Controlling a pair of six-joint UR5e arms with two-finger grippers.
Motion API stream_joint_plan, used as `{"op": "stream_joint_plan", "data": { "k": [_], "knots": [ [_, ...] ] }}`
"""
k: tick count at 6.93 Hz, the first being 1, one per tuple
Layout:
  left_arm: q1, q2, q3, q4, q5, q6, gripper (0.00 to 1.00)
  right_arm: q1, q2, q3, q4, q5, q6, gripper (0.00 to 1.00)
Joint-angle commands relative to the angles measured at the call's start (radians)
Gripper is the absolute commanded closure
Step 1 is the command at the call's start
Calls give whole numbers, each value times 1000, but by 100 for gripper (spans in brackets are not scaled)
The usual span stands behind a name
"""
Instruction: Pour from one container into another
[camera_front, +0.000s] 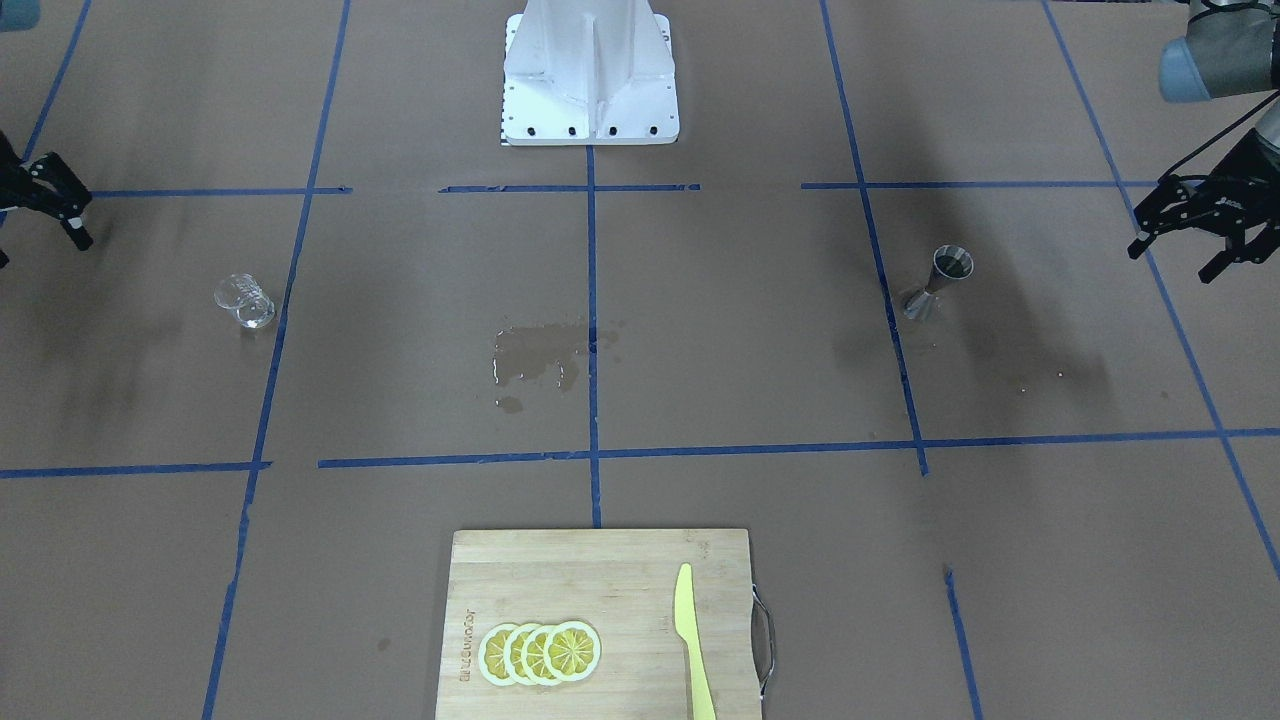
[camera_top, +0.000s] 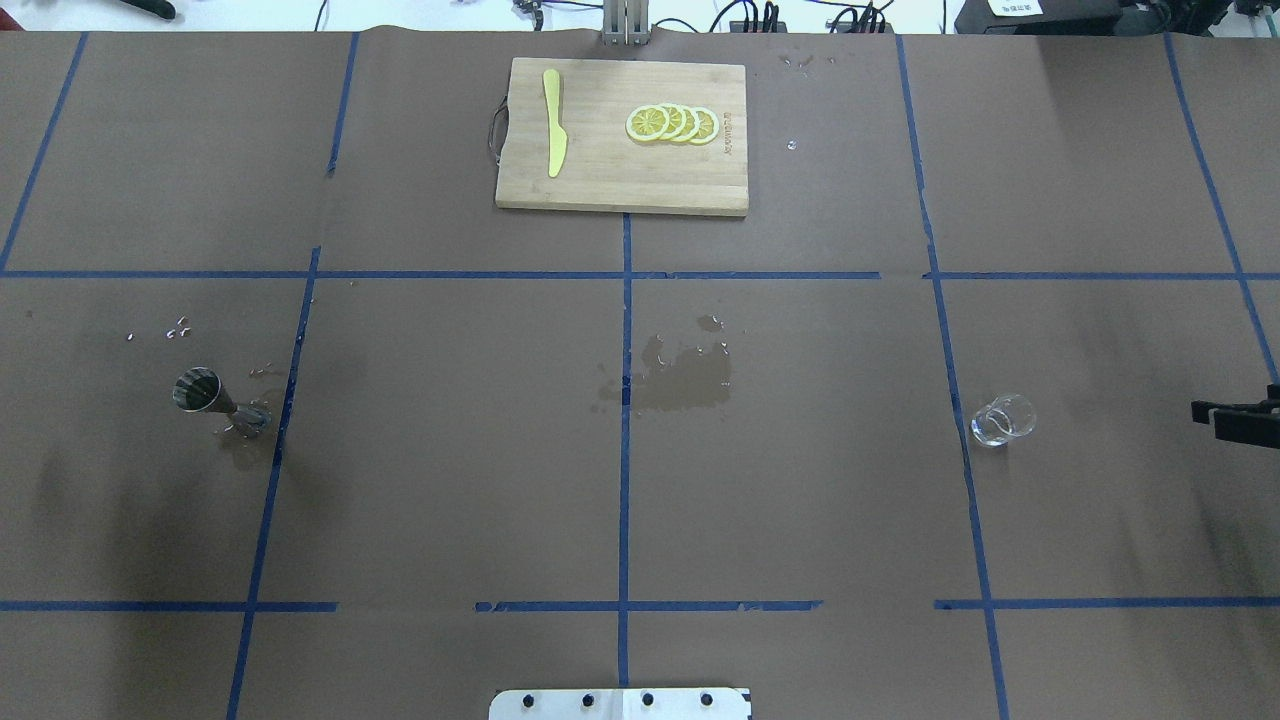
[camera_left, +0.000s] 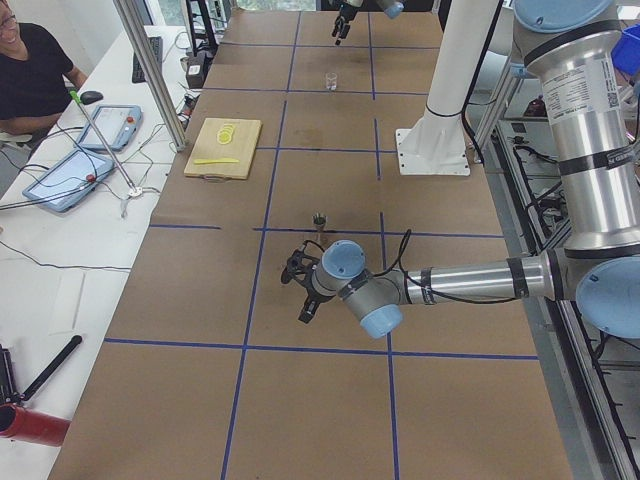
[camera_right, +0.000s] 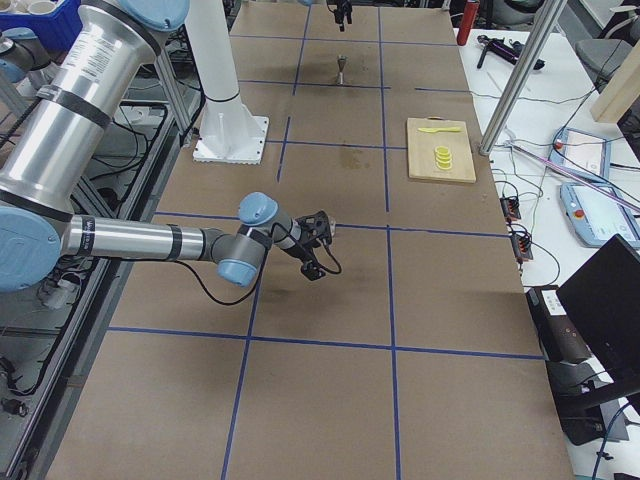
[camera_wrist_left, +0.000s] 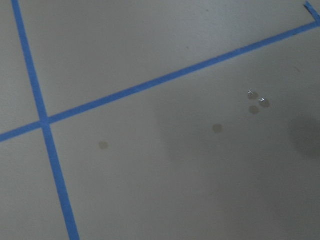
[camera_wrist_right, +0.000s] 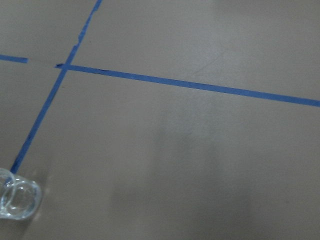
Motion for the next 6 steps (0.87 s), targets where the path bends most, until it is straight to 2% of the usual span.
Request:
{"op": "stream_joint_plan", "data": {
  "k": [1,2,3,4,6],
  "knots": [
    [-16,-40,-16,94,-70,23,0,306,119,-16,-338,246,-365,0],
    [-35,-49,-18,135,-46,102,0,401,193,-69,-481,263,-561,0],
    [-85,-78,-36,251,-29,227,0,496,259,-157,-575,359,-696,0],
    [-180,-124,-51,427,-3,392,0,573,311,-245,-664,474,-816,0],
    [-355,-202,-62,770,13,600,0,603,310,-233,-804,500,-943,0]
  ]
}}
